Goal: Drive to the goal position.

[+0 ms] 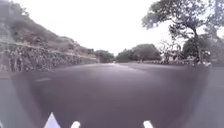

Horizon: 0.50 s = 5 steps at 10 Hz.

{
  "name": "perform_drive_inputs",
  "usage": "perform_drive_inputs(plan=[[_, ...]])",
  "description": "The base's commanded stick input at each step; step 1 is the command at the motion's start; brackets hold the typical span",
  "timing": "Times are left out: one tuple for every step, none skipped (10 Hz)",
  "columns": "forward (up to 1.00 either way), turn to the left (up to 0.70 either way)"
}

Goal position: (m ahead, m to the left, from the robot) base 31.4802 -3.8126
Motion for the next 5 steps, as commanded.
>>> perform_drive_inputs(plan=[[0.70,0.00],[0.70,0.00],[0.70,0.00],[0.70,0.00],[0.70,0.00]])
